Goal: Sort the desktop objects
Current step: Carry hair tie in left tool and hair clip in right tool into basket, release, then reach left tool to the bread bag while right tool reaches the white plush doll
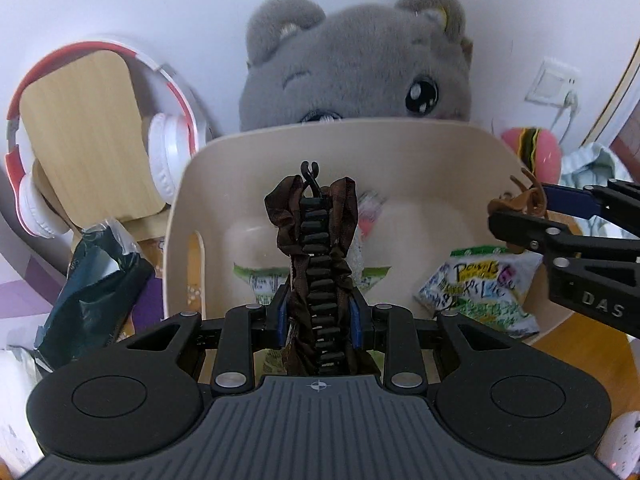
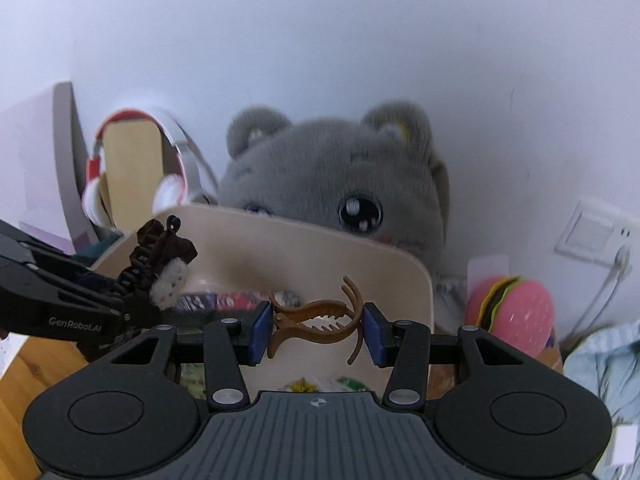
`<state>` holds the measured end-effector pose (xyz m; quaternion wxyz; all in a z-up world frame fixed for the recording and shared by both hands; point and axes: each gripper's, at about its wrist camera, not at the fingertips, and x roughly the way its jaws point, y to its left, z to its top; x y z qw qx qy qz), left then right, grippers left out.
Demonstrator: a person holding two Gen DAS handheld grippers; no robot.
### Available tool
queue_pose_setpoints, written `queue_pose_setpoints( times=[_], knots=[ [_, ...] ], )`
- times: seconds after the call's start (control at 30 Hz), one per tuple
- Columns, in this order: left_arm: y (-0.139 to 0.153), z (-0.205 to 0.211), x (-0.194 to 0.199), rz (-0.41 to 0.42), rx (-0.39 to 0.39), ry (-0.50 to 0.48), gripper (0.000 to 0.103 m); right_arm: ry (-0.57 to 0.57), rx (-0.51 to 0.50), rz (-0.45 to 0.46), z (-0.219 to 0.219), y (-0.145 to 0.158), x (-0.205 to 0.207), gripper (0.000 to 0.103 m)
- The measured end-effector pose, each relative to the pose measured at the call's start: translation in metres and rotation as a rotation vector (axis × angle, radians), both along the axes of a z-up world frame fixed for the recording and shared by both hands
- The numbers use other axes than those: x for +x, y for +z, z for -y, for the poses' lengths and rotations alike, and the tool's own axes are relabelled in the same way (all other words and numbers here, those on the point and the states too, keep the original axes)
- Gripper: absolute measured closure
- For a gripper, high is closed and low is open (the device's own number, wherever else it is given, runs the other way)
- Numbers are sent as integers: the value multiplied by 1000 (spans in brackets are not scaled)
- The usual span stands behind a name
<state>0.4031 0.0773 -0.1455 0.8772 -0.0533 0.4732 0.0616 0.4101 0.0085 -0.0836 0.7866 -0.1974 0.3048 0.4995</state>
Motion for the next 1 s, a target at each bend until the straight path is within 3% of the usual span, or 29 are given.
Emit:
queue_pose_setpoints(
  times=[0.3,0.37,0.43,0.5,0.6,0.7,0.83,1.0],
  knots=[
    [-8,4,6,-30,31,-7,73,-26,-94,-22,-11,-34,-2,58],
    [-7,5,5,-33,50,-7,67,-23,-109,-27,-11,-36,-3,58],
    [-6,7,2,-24,66,0,47,-28,-118,-24,-10,-37,-4,47],
    [-2,7,-3,-1,73,9,40,-29,-105,-26,-8,-34,-5,39],
    [5,7,-7,13,76,18,37,-32,-98,-1,-5,-29,-8,25],
    [14,6,-13,28,81,24,35,-24,-87,10,0,-21,-10,20],
    [27,5,-28,58,98,27,35,-24,-44,13,11,-8,-15,5],
    [40,0,-52,82,106,37,35,-20,8,3,28,5,-23,2]
  ],
)
